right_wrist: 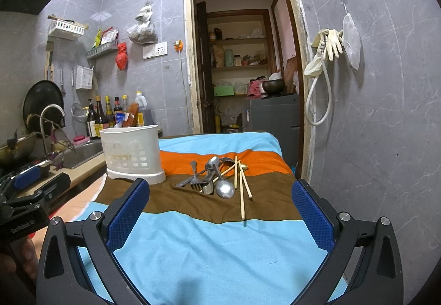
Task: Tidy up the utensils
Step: 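Move the left tool to the utensil pile while the right tool approaches the chopsticks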
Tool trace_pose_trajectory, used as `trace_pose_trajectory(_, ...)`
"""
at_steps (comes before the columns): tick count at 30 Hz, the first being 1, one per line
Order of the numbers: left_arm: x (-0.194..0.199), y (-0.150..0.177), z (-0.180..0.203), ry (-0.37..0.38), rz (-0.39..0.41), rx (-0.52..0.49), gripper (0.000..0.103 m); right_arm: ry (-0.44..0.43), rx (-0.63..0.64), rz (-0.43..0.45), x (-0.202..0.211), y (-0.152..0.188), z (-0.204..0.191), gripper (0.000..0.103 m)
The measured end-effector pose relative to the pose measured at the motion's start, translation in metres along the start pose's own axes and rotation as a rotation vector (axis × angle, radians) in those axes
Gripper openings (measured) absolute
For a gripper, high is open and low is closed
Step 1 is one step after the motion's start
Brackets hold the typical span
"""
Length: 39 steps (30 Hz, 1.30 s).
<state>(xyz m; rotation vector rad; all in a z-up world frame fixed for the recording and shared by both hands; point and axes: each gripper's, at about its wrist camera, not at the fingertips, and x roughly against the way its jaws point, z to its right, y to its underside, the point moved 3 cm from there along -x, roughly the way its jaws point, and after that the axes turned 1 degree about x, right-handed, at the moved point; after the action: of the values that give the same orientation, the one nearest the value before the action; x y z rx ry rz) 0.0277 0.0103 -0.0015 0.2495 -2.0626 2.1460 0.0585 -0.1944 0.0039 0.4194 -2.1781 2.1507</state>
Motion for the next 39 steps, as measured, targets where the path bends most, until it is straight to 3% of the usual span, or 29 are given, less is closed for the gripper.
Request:
trace_pose_trajectory(3, -0.01, 0.005, 0.0, 0.008, -0.005, -0.026, 0.099, -0.016, 0.02, 0.006, -0.004, 0.002, -0.004, 0.103)
trace_pose_trajectory(8, -0.016, -0.013, 0.004, 0.042, 0.008, -0.08, 0.099, -0.042, 0.08, 0.017, -0.016, -0.014, -0.007, 0.103)
trace_pose_trajectory(19, -0.057, -0.065, 0.031, 0.101, 0.075, -0.123, 0.099, -0.069, 0.103, -0.005, -0.051, -0.075, 0.037, 0.103)
trace_pose_trajectory(31, -0.132, -0.076, 0.056, 0.139, 0.015, -0.072, 0.099, -0.168, 0.086, -0.087, -0.124, -0.098, 0.074, 0.103)
trace_pose_trajectory(39, -0.168, -0.067, 0.074, 0.215, -0.061, -0.066, 0.098, -0.226, 0.049, -0.2, -0.17, -0.081, 0.09, 0.077)
